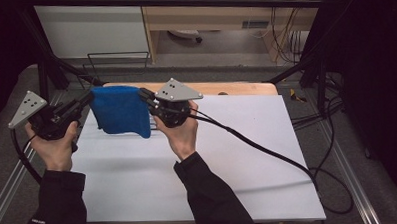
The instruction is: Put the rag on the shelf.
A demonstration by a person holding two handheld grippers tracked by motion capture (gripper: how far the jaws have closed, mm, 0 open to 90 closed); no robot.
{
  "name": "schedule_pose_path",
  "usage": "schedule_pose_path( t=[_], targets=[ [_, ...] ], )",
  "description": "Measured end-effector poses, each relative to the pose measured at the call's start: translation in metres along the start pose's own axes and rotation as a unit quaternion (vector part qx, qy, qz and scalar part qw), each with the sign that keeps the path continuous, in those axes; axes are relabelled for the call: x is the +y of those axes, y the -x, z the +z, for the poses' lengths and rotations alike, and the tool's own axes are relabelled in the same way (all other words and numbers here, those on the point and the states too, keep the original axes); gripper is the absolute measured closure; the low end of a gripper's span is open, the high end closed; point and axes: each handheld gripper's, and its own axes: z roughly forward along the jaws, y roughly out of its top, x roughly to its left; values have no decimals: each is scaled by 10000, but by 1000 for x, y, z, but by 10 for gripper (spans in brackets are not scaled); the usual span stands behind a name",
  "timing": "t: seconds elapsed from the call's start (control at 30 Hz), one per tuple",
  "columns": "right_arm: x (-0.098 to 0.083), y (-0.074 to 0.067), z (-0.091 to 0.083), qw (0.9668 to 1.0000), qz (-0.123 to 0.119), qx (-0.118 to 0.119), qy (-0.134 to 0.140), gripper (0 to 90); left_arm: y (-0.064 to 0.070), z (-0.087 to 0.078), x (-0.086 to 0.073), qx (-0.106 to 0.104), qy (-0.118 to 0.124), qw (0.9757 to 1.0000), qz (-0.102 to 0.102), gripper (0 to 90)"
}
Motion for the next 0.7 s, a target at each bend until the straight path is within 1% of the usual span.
schedule_pose_path(
  t=[0.1, 0.27, 0.37, 0.7],
  targets=[
    [7, 0, 2, 10000, -48, -22, 76, 862, -2, 1, 6, 21, 104, 9999, -24, 856],
    [17, -1, 4, 9997, -182, -65, 158, 862, -3, 2, 17, 62, 237, 9997, 44, 855],
    [23, 0, 5, 9996, -171, -74, 222, 862, -4, 3, 22, 74, 293, 9995, 27, 855],
    [44, 4, 16, 9991, -275, -88, 313, 862, -13, 7, 39, 156, 384, 9991, 54, 855]
  ],
)
